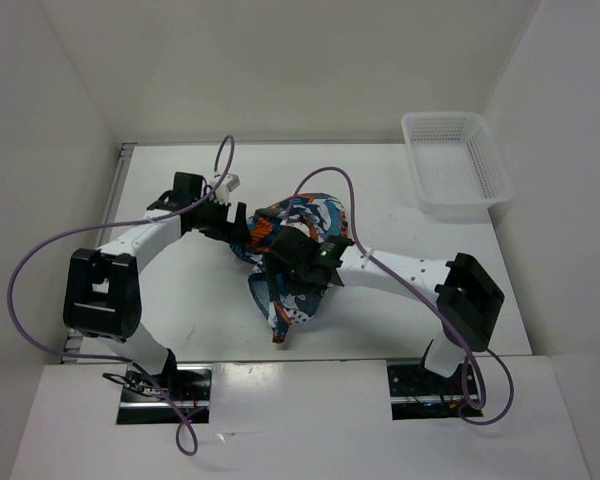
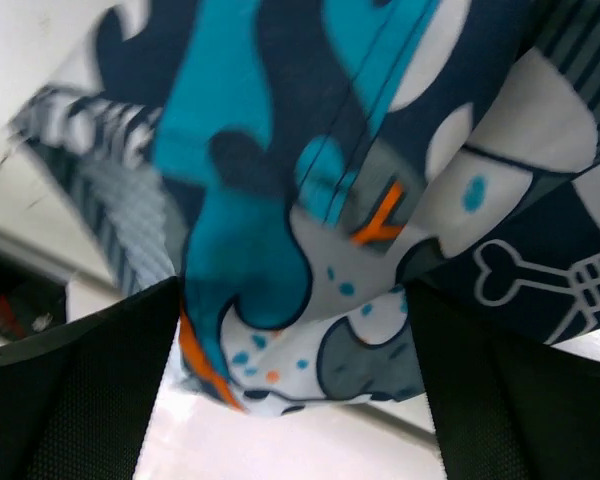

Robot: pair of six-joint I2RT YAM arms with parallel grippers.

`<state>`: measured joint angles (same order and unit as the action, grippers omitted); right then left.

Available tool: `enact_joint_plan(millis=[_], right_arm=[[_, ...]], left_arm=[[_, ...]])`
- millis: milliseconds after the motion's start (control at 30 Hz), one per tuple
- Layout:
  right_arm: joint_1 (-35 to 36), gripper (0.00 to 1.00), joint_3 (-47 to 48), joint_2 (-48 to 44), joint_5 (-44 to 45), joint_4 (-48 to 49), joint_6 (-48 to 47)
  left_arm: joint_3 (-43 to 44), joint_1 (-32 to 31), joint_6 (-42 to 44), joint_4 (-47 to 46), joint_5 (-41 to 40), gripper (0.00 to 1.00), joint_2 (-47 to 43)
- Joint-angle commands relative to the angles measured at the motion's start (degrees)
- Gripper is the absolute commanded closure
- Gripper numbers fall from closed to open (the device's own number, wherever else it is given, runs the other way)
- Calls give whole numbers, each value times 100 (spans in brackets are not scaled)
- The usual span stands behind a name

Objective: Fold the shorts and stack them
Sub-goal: Move the shorts to the center of the board

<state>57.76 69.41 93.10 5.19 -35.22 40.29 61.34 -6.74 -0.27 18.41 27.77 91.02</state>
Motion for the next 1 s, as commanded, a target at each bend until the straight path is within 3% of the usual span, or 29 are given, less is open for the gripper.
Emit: enact_joint_plan(millis=[0,33,67,133,167,200,233,300,367,467,633,767,967], right_arm=[[-36,9,135,111,527,33,303],[-36,15,187,164,527,33,304],[-36,30,187,217,623,33,304],[-36,48,187,217,710,33,374],[-36,65,187,217,816,33,374],[-36,73,187,165,869,-37,444],[-36,81,187,165,922,-37,444],[-36,96,187,33,1027,-160,444],[-36,100,187,-204,1089,-160,444],[-36,100,258,-625,1229,-221,260],[-484,100,521,-1529,1335,-363,-126],[-1264,100,758,-1970,1099,-415,-407],[-1820,100,1487,-2024,677,-521,-681]], left_arm=[[9,-160,27,-697,106,1,240],[9,-161,27,-699,106,1,310],[9,-222,27,-760,158,1,476],[9,-222,27,-760,290,1,635],[70,-222,27,-760,377,5,697],[71,-222,27,-760,378,12,758],[71,-222,27,-760,378,32,759],[71,-222,27,-760,431,59,759],[141,-222,27,-691,431,87,759],[544,-222,27,-192,299,100,812],[1290,173,27,258,299,100,164],[1766,419,27,706,299,100,-216],[1987,542,27,953,747,100,-655]])
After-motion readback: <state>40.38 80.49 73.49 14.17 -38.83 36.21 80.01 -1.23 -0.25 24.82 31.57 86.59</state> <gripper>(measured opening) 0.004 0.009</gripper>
